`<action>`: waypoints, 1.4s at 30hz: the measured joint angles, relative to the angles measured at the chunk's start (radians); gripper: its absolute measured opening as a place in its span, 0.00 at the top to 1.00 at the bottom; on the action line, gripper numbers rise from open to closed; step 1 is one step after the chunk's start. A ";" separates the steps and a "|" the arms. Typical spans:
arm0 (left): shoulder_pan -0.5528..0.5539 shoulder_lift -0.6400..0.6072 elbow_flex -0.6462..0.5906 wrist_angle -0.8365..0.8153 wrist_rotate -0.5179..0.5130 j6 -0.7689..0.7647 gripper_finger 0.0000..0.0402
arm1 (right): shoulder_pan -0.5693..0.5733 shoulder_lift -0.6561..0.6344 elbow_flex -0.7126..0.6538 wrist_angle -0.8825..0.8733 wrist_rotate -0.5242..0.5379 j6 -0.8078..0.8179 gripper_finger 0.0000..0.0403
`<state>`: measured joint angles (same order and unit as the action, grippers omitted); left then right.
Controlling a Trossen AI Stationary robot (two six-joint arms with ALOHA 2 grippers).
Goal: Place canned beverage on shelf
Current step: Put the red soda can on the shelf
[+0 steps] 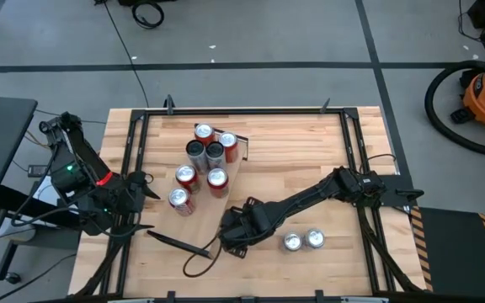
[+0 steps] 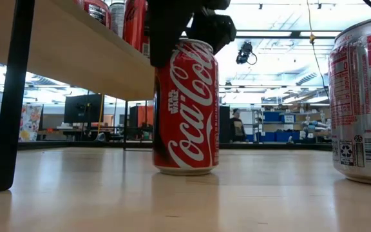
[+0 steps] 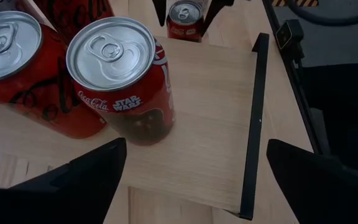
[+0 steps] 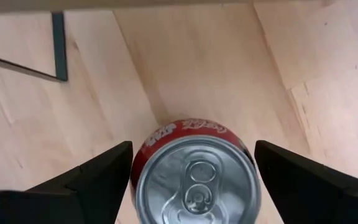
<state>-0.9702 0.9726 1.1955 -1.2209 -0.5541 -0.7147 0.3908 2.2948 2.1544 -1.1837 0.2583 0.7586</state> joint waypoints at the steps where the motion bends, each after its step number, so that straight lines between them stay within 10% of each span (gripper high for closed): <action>1: 0.000 0.000 0.000 0.000 0.000 0.000 0.00 | 0.000 0.000 0.000 0.000 0.003 0.000 0.14; 21: 0.000 0.000 0.000 0.000 0.000 -0.006 0.00 | -0.010 0.011 -0.059 0.054 -0.054 -0.108 0.23; 42: 0.000 0.000 0.001 -0.061 0.079 0.003 0.00 | -0.022 -0.009 0.200 -0.131 -0.105 -0.085 0.22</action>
<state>-0.9700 0.9730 1.1961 -1.2822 -0.4753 -0.7120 0.3691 2.2860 2.3547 -1.3151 0.1530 0.6737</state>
